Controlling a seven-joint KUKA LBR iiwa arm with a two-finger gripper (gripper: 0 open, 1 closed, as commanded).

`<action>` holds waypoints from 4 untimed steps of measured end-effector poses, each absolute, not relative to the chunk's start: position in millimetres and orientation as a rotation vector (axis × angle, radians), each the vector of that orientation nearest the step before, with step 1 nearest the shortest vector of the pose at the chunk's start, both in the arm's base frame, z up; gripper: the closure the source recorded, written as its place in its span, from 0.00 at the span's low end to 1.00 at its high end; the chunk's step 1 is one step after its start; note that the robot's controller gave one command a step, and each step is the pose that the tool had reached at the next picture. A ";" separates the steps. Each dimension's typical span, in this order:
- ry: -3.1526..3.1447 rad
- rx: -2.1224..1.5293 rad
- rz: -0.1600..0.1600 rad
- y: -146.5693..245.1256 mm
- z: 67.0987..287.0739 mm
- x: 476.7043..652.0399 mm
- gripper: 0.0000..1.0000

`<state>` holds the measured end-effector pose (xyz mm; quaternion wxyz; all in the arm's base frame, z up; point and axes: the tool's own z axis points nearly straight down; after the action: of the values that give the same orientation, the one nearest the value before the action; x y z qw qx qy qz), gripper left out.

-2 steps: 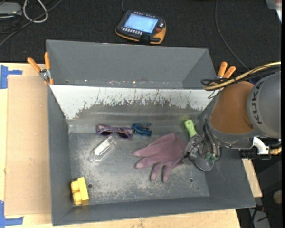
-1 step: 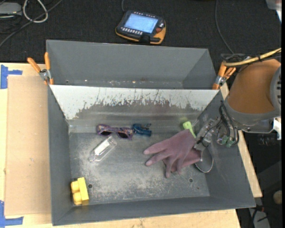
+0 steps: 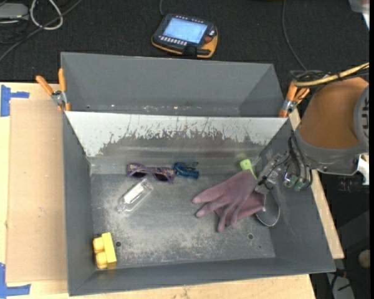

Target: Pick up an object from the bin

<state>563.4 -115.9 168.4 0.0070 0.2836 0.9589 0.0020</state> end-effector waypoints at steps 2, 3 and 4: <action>3.000 0.910 0.005 -38.6 80.2 571.2 1.00; 2.997 0.908 0.003 -83.4 72.7 576.5 1.00; 3.008 0.896 0.006 -58.8 156.6 573.6 1.00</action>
Offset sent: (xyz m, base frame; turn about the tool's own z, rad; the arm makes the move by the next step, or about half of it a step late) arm 0.0068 0.0803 -0.0866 0.0155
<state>573.6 -58.8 156.6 0.0015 0.2856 0.9583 0.0018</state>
